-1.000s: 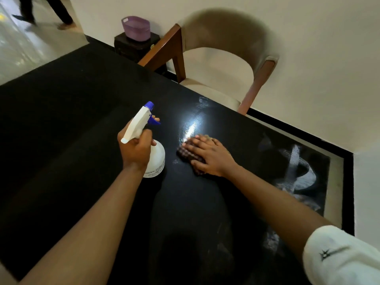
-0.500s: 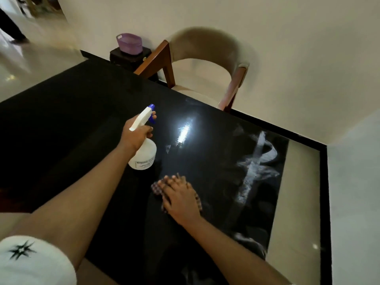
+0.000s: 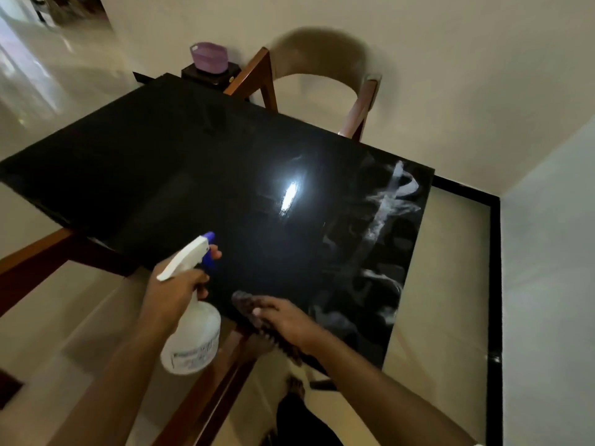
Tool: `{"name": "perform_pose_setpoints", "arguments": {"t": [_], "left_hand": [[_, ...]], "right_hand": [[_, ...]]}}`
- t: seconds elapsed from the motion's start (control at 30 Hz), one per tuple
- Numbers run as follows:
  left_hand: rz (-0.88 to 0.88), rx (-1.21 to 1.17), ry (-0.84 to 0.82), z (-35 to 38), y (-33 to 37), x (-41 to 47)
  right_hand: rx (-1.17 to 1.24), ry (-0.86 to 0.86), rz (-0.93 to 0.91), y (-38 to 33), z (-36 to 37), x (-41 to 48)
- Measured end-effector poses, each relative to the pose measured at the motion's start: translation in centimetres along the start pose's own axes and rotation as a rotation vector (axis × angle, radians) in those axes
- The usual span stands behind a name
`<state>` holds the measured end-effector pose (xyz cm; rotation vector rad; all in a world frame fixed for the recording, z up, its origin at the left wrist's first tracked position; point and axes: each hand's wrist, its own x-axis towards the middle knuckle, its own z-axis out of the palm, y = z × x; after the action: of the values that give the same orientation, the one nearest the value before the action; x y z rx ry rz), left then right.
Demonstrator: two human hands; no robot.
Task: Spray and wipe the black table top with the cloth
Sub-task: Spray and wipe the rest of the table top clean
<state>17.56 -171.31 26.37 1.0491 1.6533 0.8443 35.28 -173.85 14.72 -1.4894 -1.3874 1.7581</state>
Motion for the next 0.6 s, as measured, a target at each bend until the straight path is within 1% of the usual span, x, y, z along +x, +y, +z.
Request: {"name": "perform_pose_setpoints", "arguments": {"t": [0.07,0.13,0.2,0.23,0.3,0.37,0.4,0.47,0.5,0.53,0.6], "left_hand": [[-0.033,-0.013,-0.013,-0.2,-0.7,-4.1],[-0.024,-0.032,-0.089,0.1,-1.3,-7.7],[-0.057,-0.056,-0.176,0.4,-2.5,-10.1],[-0.093,-0.05,-0.214,0.6,-3.4,-10.7],[-0.182,0.015,-0.308,1.3,-5.5,-11.2],[-0.257,0.12,-0.405,2.4,-7.6,-11.4],[-0.272,0.141,-0.397,3.0,-8.6,-11.6],[-0.316,0.147,-0.321,4.1,-10.2,-11.9],[-0.332,0.191,-0.297,4.5,-10.2,-12.4],[-0.342,0.227,-0.275,4.8,-10.5,-12.6],[-0.338,0.198,-0.227,5.0,-11.0,-12.9]], "right_hand": [[0.363,0.15,0.069,0.7,-0.3,-2.2],[0.659,0.336,0.128,1.3,-1.3,-4.8],[0.925,0.491,0.12,2.1,-3.0,-7.5],[1.015,0.566,0.098,2.4,-4.0,-8.9],[1.117,0.699,0.055,3.1,-5.6,-10.9],[1.183,0.777,0.011,3.7,-6.7,-12.3],[1.204,0.784,-0.012,4.0,-7.1,-13.0],[1.212,0.774,-0.032,4.1,-7.4,-14.2],[1.213,0.771,-0.037,4.1,-7.3,-14.7],[1.207,0.763,-0.036,4.5,-7.1,-15.0],[1.142,0.754,-0.005,5.0,-6.7,-15.0]]}}
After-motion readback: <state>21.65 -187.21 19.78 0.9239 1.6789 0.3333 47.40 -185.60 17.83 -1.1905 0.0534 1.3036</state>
